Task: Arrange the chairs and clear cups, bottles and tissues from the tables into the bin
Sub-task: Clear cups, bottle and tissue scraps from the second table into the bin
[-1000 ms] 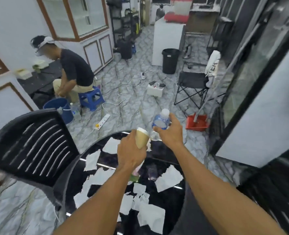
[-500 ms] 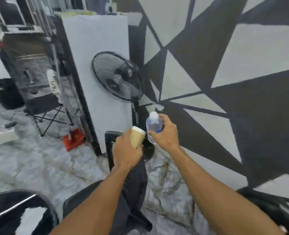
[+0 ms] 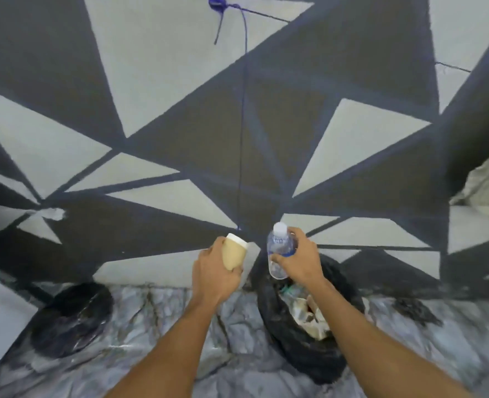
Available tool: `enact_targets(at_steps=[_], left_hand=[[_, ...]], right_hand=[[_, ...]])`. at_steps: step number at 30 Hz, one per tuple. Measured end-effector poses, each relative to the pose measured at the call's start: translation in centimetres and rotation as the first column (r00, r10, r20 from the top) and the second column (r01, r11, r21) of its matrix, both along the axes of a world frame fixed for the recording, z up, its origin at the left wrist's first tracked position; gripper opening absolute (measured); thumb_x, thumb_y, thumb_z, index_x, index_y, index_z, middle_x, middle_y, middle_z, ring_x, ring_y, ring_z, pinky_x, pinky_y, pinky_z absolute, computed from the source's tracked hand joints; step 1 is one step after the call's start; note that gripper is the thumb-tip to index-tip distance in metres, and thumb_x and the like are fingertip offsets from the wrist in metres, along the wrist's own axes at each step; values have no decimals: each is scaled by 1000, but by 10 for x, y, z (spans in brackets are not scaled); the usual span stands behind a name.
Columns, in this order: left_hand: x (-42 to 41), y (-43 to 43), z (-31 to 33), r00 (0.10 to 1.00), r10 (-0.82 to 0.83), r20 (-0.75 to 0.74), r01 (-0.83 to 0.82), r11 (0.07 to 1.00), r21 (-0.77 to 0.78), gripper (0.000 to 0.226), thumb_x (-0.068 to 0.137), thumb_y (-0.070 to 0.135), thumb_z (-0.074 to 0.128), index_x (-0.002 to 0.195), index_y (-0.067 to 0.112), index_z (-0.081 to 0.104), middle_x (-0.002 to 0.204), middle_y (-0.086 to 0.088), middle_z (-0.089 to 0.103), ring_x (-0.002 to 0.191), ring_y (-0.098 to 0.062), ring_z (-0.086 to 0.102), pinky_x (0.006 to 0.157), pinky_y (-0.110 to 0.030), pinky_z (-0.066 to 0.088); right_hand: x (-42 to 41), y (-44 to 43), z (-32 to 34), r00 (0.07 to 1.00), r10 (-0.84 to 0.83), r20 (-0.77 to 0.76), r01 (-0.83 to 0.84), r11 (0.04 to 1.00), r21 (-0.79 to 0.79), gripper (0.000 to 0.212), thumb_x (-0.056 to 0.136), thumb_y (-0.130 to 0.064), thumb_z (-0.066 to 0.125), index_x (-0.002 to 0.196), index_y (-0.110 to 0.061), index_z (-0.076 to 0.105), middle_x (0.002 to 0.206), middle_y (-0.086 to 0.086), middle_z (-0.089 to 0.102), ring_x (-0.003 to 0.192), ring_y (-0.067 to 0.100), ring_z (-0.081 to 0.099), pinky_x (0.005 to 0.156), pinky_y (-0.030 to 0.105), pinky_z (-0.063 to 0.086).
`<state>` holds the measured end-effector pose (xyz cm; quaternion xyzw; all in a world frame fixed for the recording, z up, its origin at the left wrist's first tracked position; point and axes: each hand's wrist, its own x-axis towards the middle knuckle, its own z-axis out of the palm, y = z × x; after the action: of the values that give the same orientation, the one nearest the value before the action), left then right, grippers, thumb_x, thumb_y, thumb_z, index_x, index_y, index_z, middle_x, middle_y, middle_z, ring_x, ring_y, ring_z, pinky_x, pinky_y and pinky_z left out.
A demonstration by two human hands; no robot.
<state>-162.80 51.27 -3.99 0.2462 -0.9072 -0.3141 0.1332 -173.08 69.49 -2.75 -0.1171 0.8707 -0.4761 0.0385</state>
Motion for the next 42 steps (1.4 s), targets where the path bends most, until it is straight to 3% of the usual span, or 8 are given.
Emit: enact_targets(at_steps=[5, 10, 15, 20, 25, 32, 36, 42], left_hand=[[-59, 45, -31, 969, -223, 111, 217, 974, 61, 83, 73, 47, 75, 144, 33, 34, 118, -12, 60, 105, -35, 58, 90, -41, 49], [-109, 84, -51, 915, -358, 187, 354, 934, 57, 71, 75, 44, 74, 136, 34, 38, 112, -11, 61, 100, -33, 59, 85, -40, 50], [-156, 115, -66, 894, -396, 209, 395, 917, 47, 64, 76, 38, 75, 131, 32, 43, 111, -7, 63, 99, -30, 59, 84, -42, 51], [-209, 147, -89, 875, -397, 278, 390, 917, 84, 76, 75, 40, 76, 140, 37, 36, 115, -10, 60, 103, -31, 58, 89, -43, 50], [-245, 171, -111, 840, -427, 336, 427, 901, 77, 75, 72, 39, 77, 137, 36, 38, 114, -11, 62, 100, -33, 60, 83, -41, 52], [-272, 201, -127, 788, -482, 383, 474, 872, 120, 69, 71, 33, 76, 132, 31, 43, 112, -8, 65, 100, -30, 58, 81, -40, 51], [-281, 212, -134, 768, -484, 419, 481, 868, 121, 72, 74, 33, 77, 137, 28, 43, 116, -6, 64, 103, -27, 56, 79, -36, 44], [-283, 222, -151, 734, -468, 492, 424, 882, 206, 86, 74, 45, 76, 146, 26, 33, 127, -10, 59, 113, -30, 56, 91, -40, 47]], right_hand=[[-27, 77, -43, 971, -213, 109, 210, 977, 32, 60, 68, -22, 87, 116, -29, 52, 111, -4, 65, 97, 19, 64, 85, 39, 55], [-54, 130, -83, 922, -333, 199, 323, 943, 82, 66, 65, -21, 88, 120, -27, 52, 110, -3, 65, 96, 18, 65, 86, 42, 56], [-95, 159, -117, 883, -370, 288, 353, 929, 113, 76, 66, -19, 88, 131, -21, 49, 115, -3, 61, 101, 21, 61, 87, 36, 52], [-140, 191, -157, 843, -393, 368, 356, 920, 167, 73, 61, -21, 87, 123, -22, 50, 110, -2, 64, 99, 23, 64, 81, 35, 53], [-168, 235, -218, 769, -402, 497, 306, 914, 266, 105, 55, -34, 89, 143, -25, 31, 129, 3, 61, 113, 29, 61, 92, 42, 54], [-182, 255, -208, 708, -425, 564, 190, 884, 427, 62, 72, -16, 79, 130, -15, 57, 119, 6, 68, 101, 18, 63, 83, 21, 47], [-195, 247, -217, 710, -373, 597, 147, 908, 393, 61, 71, -19, 81, 128, -16, 60, 121, 7, 68, 107, 22, 64, 96, 32, 51], [-204, 236, -221, 753, -318, 576, 112, 925, 363, 52, 71, -20, 81, 120, -20, 63, 115, 5, 69, 102, 21, 65, 95, 35, 53]])
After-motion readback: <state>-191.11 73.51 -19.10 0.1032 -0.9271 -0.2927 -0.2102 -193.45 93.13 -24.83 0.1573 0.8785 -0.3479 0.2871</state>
